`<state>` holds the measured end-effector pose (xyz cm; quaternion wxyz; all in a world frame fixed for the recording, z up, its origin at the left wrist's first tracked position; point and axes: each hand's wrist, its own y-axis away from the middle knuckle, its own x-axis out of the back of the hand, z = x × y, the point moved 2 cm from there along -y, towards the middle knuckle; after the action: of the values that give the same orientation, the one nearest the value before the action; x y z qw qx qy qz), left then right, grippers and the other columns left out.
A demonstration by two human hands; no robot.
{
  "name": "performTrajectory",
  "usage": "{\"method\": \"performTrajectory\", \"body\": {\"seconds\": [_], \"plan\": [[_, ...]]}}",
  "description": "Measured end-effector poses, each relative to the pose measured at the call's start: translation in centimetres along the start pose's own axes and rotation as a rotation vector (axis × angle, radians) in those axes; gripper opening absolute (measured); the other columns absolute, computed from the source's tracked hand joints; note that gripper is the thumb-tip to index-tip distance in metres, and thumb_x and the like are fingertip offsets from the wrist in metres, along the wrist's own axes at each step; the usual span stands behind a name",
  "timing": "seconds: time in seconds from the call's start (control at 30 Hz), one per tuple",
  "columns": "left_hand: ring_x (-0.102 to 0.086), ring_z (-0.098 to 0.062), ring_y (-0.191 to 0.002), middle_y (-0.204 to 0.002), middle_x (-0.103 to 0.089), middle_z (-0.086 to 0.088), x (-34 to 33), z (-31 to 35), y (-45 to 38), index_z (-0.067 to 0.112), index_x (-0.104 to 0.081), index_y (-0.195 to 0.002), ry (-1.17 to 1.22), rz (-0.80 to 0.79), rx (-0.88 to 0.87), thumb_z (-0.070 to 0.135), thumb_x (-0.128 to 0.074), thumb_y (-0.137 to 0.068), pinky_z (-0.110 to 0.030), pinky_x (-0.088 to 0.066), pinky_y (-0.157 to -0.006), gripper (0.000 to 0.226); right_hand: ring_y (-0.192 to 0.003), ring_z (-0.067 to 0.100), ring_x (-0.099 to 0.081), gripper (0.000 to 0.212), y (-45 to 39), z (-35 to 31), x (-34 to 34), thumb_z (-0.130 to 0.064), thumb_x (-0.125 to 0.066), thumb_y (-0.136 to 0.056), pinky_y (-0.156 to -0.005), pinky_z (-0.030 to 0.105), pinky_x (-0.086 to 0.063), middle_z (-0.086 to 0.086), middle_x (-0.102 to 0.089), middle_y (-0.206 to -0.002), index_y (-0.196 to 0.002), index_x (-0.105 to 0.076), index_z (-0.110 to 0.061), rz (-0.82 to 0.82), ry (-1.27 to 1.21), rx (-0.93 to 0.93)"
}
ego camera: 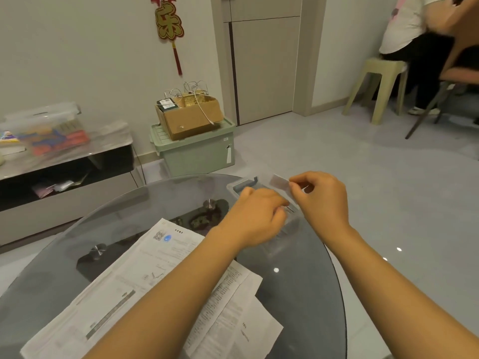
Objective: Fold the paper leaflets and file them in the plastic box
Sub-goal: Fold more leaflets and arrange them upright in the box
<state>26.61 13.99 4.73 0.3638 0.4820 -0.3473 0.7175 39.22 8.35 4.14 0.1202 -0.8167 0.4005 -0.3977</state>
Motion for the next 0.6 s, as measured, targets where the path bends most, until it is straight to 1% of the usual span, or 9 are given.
{"method": "performTrajectory", "body": {"seconds": [0.07,0.13,0.23,0.33,0.4,0.47,0.6], "plan": [[-0.045,-0.012,-0.115,-0.126,-0.057,0.006,-0.8,-0.2,-0.9,0.019,-0.058,-0.121,-0.045,-0.047,-0.064,0.032,-0.020,-0.088,-0.035,-0.028,-0.099,0.052,-0.080,0.018,-0.058,0.010,-0.1,0.2,-0.3,-0.012,-0.065,-0.082,-0.069,0.024,-0.043,0.000,-0.070,-0.081,-0.087,-0.074,-0.014,0.003,0.019,0.011],[-0.044,-0.013,-0.114,-0.123,-0.057,0.005,-1.4,-0.5,-1.3,0.019,-0.060,-0.117,-0.082,-0.083,-0.082,0.036,-0.016,-0.086,-0.035,-0.030,-0.094,0.057,-0.081,0.019,-0.058,0.010,-0.1,0.4,-0.5,-0.012,-0.065,-0.082,-0.069,0.024,-0.041,0.001,-0.069,-0.081,-0.087,-0.074,-0.013,0.001,0.055,0.026],[-0.041,-0.013,-0.112,-0.120,-0.056,0.005,-1.9,-0.8,-1.4,0.021,-0.060,-0.118,-0.137,-0.077,-0.095,0.045,-0.007,-0.084,-0.030,-0.026,-0.086,0.068,-0.081,0.019,-0.056,0.010,0.0,0.5,-0.6,-0.012,-0.065,-0.083,-0.069,0.022,-0.038,0.001,-0.068,-0.080,-0.087,-0.074,-0.013,-0.003,0.087,0.037],[-0.040,-0.013,-0.108,-0.113,-0.055,0.005,-2.2,-0.9,-1.4,0.022,-0.062,-0.115,-0.169,-0.044,-0.105,0.053,0.004,-0.076,-0.029,-0.022,-0.080,0.083,-0.080,0.015,-0.051,0.010,-0.1,0.5,-0.7,-0.011,-0.065,-0.083,-0.069,0.020,-0.033,0.001,-0.067,-0.080,-0.088,-0.074,-0.012,-0.016,0.107,0.033],[-0.040,-0.013,-0.108,-0.110,-0.054,0.004,-2.3,-1.0,-1.2,0.022,-0.064,-0.113,-0.172,-0.031,-0.102,0.053,0.005,-0.075,-0.029,-0.023,-0.081,0.085,-0.080,0.016,-0.051,0.010,-0.1,0.6,-0.9,-0.010,-0.065,-0.083,-0.069,0.020,-0.033,0.002,-0.067,-0.080,-0.087,-0.074,-0.011,-0.035,0.127,0.029],[-0.040,-0.013,-0.105,-0.108,-0.054,0.004,-2.3,-1.0,-1.0,0.022,-0.064,-0.111,-0.171,-0.018,-0.096,0.053,0.005,-0.075,-0.030,-0.025,-0.085,0.084,-0.081,0.018,-0.054,0.010,-0.1,0.8,-0.9,-0.009,-0.065,-0.082,-0.069,0.021,-0.034,0.002,-0.067,-0.079,-0.085,-0.074,-0.011,-0.063,0.141,0.016],[-0.043,-0.014,-0.105,-0.110,-0.056,0.004,-2.5,-1.5,-0.3,0.023,-0.065,-0.112,-0.173,0.022,-0.090,0.053,0.001,-0.078,-0.033,-0.028,-0.091,0.080,-0.083,0.018,-0.056,0.011,0.0,0.6,-1.1,-0.009,-0.063,-0.083,-0.069,0.020,-0.034,0.002,-0.067,-0.082,-0.085,-0.073,-0.010,-0.097,0.159,0.007]]}}
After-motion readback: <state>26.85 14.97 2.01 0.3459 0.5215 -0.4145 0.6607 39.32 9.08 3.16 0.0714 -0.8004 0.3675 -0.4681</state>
